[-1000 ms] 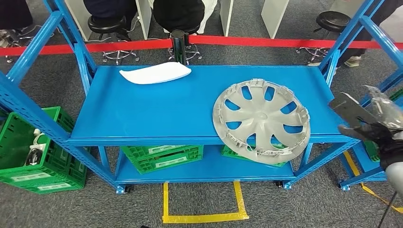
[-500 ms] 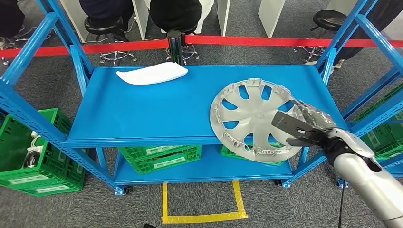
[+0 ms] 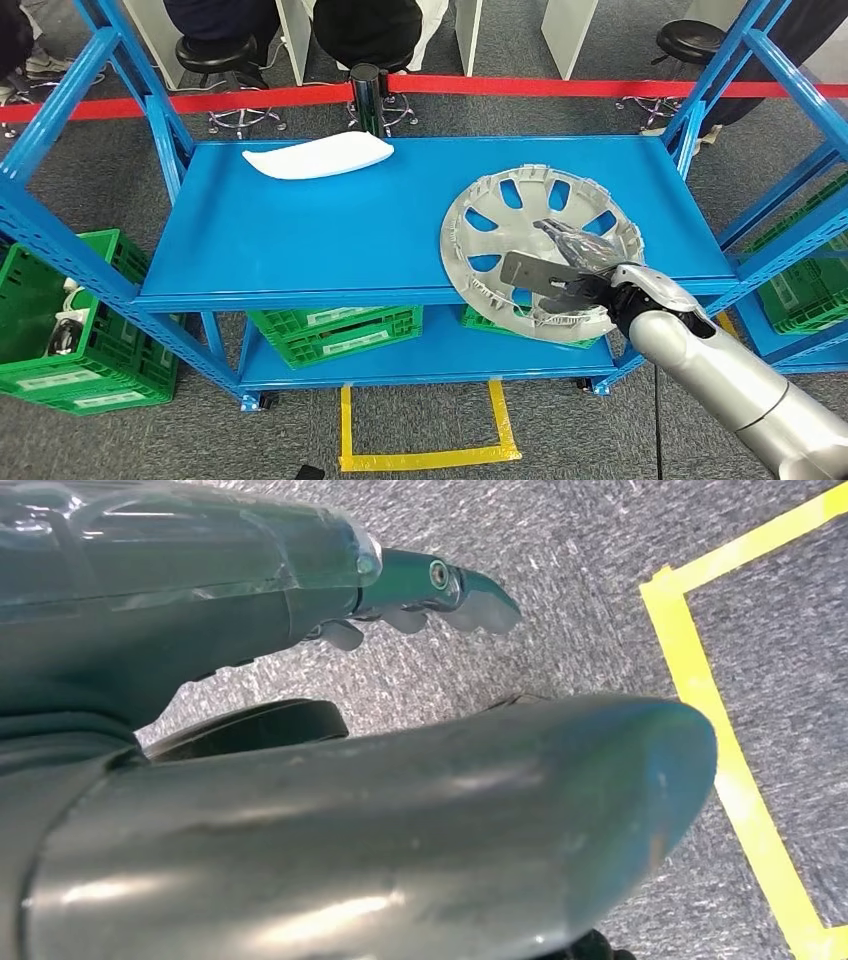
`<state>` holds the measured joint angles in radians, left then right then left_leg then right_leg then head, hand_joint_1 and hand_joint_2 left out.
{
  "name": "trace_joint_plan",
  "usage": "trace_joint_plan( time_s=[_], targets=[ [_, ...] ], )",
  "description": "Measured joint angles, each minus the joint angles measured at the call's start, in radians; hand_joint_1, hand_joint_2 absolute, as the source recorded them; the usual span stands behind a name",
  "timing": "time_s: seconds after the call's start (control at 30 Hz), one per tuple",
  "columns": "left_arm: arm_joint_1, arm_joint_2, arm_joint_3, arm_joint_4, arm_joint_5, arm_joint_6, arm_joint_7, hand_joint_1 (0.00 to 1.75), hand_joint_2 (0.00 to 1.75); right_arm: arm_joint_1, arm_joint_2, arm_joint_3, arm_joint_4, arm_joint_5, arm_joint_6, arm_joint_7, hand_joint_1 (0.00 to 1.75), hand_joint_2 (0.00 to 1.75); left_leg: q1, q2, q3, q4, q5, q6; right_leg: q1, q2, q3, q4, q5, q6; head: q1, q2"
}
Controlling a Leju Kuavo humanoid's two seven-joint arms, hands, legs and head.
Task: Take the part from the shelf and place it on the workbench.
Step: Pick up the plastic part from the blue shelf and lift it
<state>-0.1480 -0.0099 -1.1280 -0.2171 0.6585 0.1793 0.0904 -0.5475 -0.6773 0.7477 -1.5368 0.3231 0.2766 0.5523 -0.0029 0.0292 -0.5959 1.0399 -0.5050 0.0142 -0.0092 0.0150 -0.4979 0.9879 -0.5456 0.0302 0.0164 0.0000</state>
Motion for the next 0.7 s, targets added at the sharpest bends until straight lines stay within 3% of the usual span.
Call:
trace_joint_plan(
  time_s=[0.7],
  targets=[
    [0.015, 0.000, 0.000, 0.000, -0.002, 0.000, 0.022, 0.00, 0.00, -0.064, 0.022, 0.125, 0.083, -0.021, -0.034, 0.003, 0.00, 1.75, 0.000, -0.017, -0.001, 0.000, 0.001, -0.001, 0.000, -0.010, 0.001, 0.000, 0.000, 0.000, 0.000, 0.000]
  ],
)
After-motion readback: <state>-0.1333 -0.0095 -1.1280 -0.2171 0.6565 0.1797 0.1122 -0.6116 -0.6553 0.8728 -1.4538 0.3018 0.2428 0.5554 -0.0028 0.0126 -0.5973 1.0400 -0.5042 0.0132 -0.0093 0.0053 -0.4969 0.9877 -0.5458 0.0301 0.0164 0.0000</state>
